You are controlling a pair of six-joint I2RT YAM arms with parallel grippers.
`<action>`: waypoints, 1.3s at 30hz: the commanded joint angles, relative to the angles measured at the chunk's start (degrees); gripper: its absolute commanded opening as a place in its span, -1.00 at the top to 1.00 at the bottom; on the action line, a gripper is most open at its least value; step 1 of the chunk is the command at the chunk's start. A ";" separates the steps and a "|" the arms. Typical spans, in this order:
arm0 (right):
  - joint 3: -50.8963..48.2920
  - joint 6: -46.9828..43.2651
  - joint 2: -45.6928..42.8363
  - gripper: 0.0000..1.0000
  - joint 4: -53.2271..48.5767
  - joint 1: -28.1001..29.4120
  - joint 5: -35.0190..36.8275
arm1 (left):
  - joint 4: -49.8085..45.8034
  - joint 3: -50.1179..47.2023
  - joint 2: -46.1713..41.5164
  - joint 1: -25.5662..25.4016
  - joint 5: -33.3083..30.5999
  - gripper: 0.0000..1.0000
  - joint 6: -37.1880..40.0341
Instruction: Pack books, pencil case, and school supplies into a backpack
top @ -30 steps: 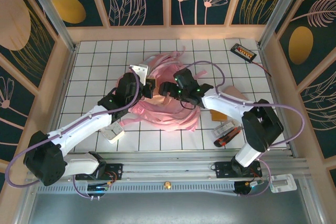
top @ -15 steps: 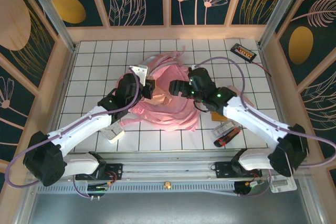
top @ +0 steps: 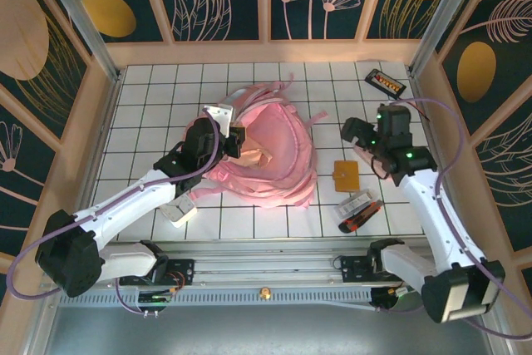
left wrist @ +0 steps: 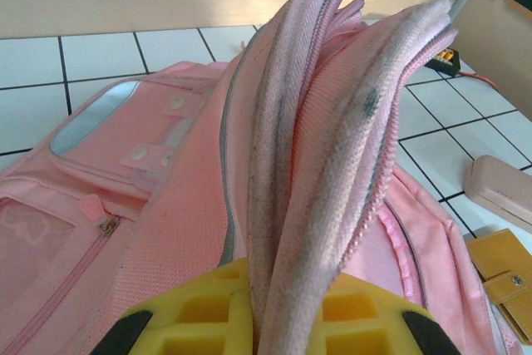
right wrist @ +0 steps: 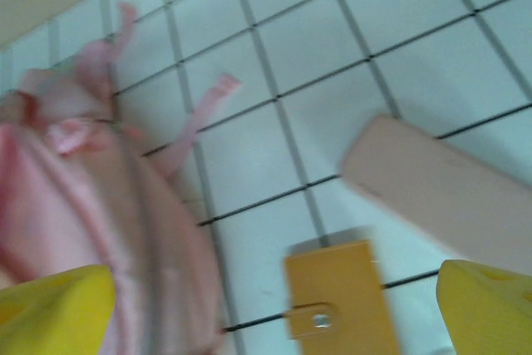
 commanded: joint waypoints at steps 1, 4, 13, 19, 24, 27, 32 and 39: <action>3.11 -9.92 4.53 -0.99 -5.79 -3.88 -2.41 | 7.29 -0.80 -2.92 0.02 1.33 1.00 -1.09; 8.77 -14.11 11.16 -0.98 -10.73 -4.33 1.22 | 7.93 -1.67 -3.56 -0.02 1.60 1.00 -0.34; 14.62 -9.44 25.87 -0.99 -14.27 -10.64 -2.43 | 7.81 -2.38 -5.13 0.07 3.25 1.00 0.81; 2.59 -0.29 17.47 -0.99 -2.91 -22.22 -11.68 | 8.14 -4.80 -7.95 0.01 3.23 1.00 0.47; -5.33 2.50 14.05 -0.99 2.31 -28.21 -18.25 | 8.38 -6.16 -9.26 0.09 2.51 1.00 0.52; -8.12 3.45 14.96 -0.99 5.20 -30.78 -22.18 | 8.71 -6.60 -9.65 0.09 2.07 1.00 0.15; -9.87 5.71 17.23 -0.98 9.82 -31.34 -22.50 | 8.92 -7.00 -9.59 0.05 1.61 1.00 0.06; -9.33 8.81 22.08 -0.99 15.18 -25.46 -22.48 | 8.47 -6.35 -8.99 0.07 1.33 1.00 -0.03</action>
